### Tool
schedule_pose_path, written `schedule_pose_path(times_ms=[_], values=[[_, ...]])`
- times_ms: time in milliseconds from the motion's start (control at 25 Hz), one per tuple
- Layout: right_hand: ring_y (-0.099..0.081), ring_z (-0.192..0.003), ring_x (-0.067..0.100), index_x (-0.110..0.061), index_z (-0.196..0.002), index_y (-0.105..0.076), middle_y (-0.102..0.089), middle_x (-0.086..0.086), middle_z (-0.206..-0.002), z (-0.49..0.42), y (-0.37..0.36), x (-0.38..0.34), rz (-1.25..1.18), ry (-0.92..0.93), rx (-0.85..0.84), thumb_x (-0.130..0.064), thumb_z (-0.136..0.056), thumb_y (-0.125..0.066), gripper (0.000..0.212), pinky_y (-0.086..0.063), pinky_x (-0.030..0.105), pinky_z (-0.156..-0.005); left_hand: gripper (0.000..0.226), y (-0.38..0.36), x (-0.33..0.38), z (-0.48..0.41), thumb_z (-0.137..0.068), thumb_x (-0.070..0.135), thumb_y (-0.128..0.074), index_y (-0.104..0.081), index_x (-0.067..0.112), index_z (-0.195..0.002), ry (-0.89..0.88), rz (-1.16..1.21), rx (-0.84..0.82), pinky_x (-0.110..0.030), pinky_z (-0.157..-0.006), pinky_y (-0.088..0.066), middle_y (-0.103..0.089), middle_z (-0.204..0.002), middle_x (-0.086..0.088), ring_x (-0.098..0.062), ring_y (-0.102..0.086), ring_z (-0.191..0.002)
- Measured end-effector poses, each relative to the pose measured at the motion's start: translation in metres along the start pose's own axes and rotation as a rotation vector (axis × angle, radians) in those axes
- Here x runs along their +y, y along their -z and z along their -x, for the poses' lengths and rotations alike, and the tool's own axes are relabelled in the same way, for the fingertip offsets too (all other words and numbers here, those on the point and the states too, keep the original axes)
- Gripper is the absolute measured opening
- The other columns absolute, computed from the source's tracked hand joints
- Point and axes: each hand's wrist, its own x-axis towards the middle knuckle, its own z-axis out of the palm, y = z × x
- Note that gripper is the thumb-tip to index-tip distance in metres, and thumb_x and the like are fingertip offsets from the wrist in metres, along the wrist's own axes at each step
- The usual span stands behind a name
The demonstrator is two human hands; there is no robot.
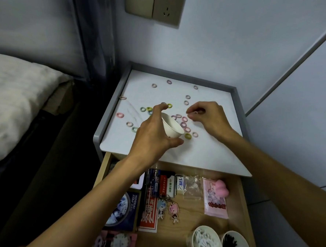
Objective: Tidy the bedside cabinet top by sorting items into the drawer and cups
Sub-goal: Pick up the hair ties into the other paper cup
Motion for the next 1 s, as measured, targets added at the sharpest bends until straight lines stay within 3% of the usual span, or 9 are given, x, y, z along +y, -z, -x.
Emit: schedule_pose_path(times_ms=[120,280,400,520,640,720,840,920,1000], values=[[-0.068,-0.087,0.007,-0.016,-0.092,-0.075,-0.073,-0.006,-0.091,0.013,0.014,-0.038,-0.214,0.141,-0.173,-0.007,-0.083,-0.073,0.013,-0.056,0.025,-0.084,0.094,-0.001,0.001,0.000,-0.068,0.029,-0.087,-0.029,0.027,-0.143,0.003,0.001,0.002,-0.022,-0.078,-0.042,-0.057,-0.127,0.000,-0.011,-0.050,-0.098],[-0.068,-0.092,0.009,-0.020,-0.103,-0.074,-0.072,-0.006,-0.096,0.026,0.015,-0.064,-0.122,0.260,-0.523,-0.004,-0.087,-0.068,0.023,-0.055,0.026,-0.085,0.093,-0.001,0.001,0.000,-0.069,0.026,-0.087,-0.030,0.024,-0.143,-0.014,0.035,0.017,-0.024,-0.083,-0.049,-0.062,-0.123,0.006,-0.014,-0.063,-0.103],[-0.068,-0.093,0.005,-0.019,-0.101,-0.074,-0.073,-0.008,-0.097,0.014,0.017,-0.055,-0.182,0.240,-0.390,-0.006,-0.090,-0.064,0.019,-0.053,0.020,-0.082,0.093,0.004,0.000,-0.002,-0.068,0.028,-0.087,-0.030,0.026,-0.142,-0.001,0.018,0.041,-0.026,-0.082,-0.050,-0.059,-0.124,0.002,-0.016,-0.059,-0.101],[-0.068,-0.095,0.011,-0.018,-0.101,-0.074,-0.072,-0.006,-0.100,-0.025,0.010,-0.022,-0.180,0.094,-0.132,-0.008,-0.094,-0.058,0.019,-0.056,0.027,-0.083,0.094,0.016,-0.004,-0.008,-0.067,0.030,-0.088,-0.031,0.028,-0.141,0.045,0.006,0.093,-0.028,-0.082,-0.048,-0.055,-0.128,-0.004,-0.021,-0.055,-0.106],[-0.061,-0.113,0.019,-0.019,-0.120,-0.066,-0.064,0.001,-0.125,-0.076,-0.006,0.024,0.000,-0.108,0.016,-0.017,-0.095,-0.058,0.025,-0.047,0.025,-0.091,0.093,0.025,-0.007,-0.014,-0.066,0.032,-0.088,-0.033,0.029,-0.140,0.064,0.024,0.137,-0.033,-0.085,-0.049,-0.055,-0.129,-0.006,-0.024,-0.054,-0.109],[-0.049,-0.129,0.023,-0.016,-0.137,-0.052,-0.049,0.005,-0.144,-0.105,-0.016,0.044,0.068,-0.211,0.012,-0.027,-0.094,-0.060,0.045,-0.038,0.028,-0.102,0.093,0.028,-0.008,-0.016,-0.066,0.032,-0.088,-0.033,0.028,-0.141,0.065,0.040,0.143,-0.034,-0.087,-0.049,-0.054,-0.130,-0.005,-0.025,-0.054,-0.110],[-0.030,-0.142,0.028,-0.015,-0.149,-0.033,-0.031,0.007,-0.156,-0.136,-0.029,0.058,0.175,-0.238,-0.068,-0.040,-0.095,-0.054,0.063,-0.028,0.039,-0.116,0.093,0.031,-0.012,-0.023,-0.067,0.032,-0.087,-0.031,0.029,-0.142,0.065,0.031,0.152,-0.032,-0.087,-0.048,-0.053,-0.133,-0.004,-0.024,-0.053,-0.113],[-0.029,-0.143,0.028,-0.015,-0.148,-0.034,-0.029,0.007,-0.157,-0.149,-0.037,0.062,0.225,-0.202,-0.125,-0.043,-0.097,-0.051,0.061,-0.025,0.040,-0.117,0.094,0.032,-0.016,-0.028,-0.067,0.034,-0.087,-0.031,0.030,-0.141,0.074,0.022,0.161,-0.030,-0.084,-0.048,-0.054,-0.132,-0.003,-0.023,-0.054,-0.112],[-0.040,-0.135,0.029,-0.015,-0.143,-0.045,-0.038,0.007,-0.152,-0.150,-0.043,0.063,0.210,-0.148,-0.139,-0.040,-0.095,-0.052,0.055,-0.031,0.039,-0.114,0.093,0.034,-0.018,-0.031,-0.067,0.035,-0.087,-0.031,0.030,-0.141,0.078,0.012,0.159,-0.027,-0.080,-0.047,-0.054,-0.132,-0.002,-0.022,-0.054,-0.111]])
